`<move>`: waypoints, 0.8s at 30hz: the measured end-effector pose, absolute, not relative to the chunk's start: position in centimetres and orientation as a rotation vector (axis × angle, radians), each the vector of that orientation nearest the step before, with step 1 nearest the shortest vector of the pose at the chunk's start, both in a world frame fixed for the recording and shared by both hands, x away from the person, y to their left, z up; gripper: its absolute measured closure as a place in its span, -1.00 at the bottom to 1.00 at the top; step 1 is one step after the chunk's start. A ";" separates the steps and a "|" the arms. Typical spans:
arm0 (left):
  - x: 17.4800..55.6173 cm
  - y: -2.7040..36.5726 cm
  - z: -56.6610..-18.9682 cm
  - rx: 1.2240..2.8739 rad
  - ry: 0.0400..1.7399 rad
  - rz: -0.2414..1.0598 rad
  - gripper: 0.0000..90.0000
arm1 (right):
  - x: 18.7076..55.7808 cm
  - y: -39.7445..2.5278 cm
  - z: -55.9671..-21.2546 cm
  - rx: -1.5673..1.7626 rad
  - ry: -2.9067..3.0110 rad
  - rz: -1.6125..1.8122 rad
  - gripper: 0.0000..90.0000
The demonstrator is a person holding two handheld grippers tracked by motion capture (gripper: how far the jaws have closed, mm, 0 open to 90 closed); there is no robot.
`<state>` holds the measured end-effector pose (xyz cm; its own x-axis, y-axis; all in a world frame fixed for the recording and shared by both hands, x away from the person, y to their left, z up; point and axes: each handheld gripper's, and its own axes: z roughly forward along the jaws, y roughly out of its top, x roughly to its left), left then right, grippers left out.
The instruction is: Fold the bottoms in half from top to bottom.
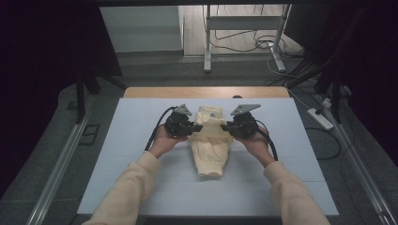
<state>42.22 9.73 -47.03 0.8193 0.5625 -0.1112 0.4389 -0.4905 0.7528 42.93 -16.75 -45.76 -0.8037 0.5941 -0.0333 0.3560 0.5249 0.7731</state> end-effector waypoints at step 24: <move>40.3 9.4 -49.3 2.201 0.732 0.150 0.71 | 41.3 -16.9 -48.2 0.802 2.512 1.153 0.73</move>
<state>40.32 9.43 -49.28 0.8259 0.5494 -0.1268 0.4553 -0.5172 0.7248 41.28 -16.94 -48.16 -0.8131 0.5821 -0.0079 0.3735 0.5320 0.7599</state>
